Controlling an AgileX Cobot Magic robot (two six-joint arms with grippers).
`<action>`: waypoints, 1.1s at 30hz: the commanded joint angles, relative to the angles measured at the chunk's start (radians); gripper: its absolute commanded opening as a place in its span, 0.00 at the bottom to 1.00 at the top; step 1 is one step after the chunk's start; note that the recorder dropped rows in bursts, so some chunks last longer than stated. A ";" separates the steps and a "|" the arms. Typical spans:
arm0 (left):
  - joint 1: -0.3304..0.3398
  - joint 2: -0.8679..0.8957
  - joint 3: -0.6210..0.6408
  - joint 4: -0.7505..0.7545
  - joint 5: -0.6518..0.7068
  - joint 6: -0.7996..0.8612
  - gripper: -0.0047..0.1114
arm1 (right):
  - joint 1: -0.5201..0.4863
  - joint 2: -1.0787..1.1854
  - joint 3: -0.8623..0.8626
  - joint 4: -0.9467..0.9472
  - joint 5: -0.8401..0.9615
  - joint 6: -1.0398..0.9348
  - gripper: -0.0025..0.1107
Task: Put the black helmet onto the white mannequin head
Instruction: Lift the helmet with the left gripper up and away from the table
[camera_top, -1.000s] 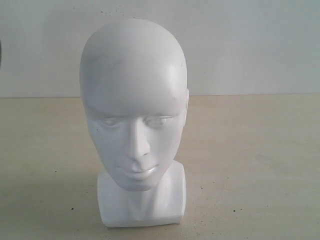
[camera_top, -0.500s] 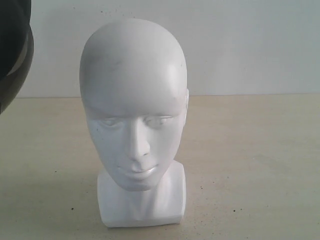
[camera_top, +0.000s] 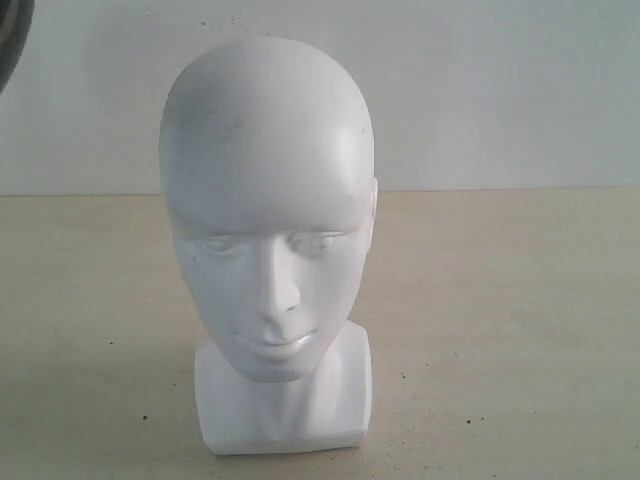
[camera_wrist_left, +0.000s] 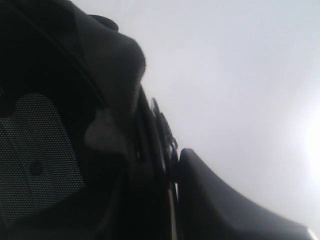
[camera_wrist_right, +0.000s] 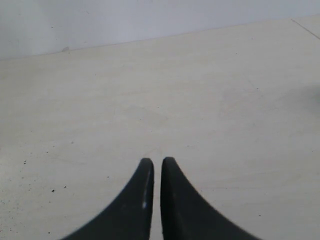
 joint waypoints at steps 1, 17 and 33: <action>-0.002 0.002 -0.053 0.040 -0.010 0.004 0.08 | 0.000 -0.003 -0.001 -0.001 -0.004 -0.002 0.08; -0.002 0.049 0.006 0.040 0.012 0.095 0.08 | 0.000 -0.003 -0.001 -0.001 -0.004 -0.002 0.08; -0.002 -0.019 0.097 0.040 0.086 0.141 0.08 | 0.000 -0.003 -0.001 -0.001 -0.004 -0.002 0.08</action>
